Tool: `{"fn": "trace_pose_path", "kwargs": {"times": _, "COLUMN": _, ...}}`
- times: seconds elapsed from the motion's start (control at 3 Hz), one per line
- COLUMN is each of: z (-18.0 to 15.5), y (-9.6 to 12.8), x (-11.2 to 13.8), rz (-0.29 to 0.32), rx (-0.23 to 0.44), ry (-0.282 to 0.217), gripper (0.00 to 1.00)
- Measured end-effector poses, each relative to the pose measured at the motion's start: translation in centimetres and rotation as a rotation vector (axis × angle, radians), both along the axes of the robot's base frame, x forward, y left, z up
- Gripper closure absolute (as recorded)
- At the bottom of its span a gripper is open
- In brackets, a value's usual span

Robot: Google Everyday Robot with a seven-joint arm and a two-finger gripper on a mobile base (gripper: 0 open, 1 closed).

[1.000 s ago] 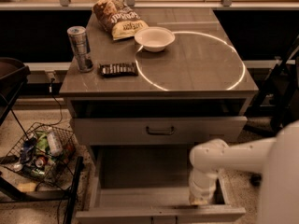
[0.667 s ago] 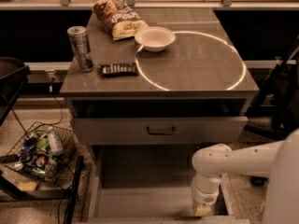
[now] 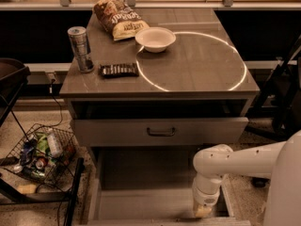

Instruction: Open middle drawer

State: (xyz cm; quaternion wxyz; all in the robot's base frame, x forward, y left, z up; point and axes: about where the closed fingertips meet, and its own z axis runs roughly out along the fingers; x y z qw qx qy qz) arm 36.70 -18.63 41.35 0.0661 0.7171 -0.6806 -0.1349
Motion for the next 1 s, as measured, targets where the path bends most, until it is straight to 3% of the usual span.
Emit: {"fn": "trace_pose_path", "kwargs": {"times": 1.0, "z": -0.28, "y": -0.06, "x": -0.44, "rz": 0.001, "rx": 0.000, "ry": 0.010, "gripper": 0.00}}
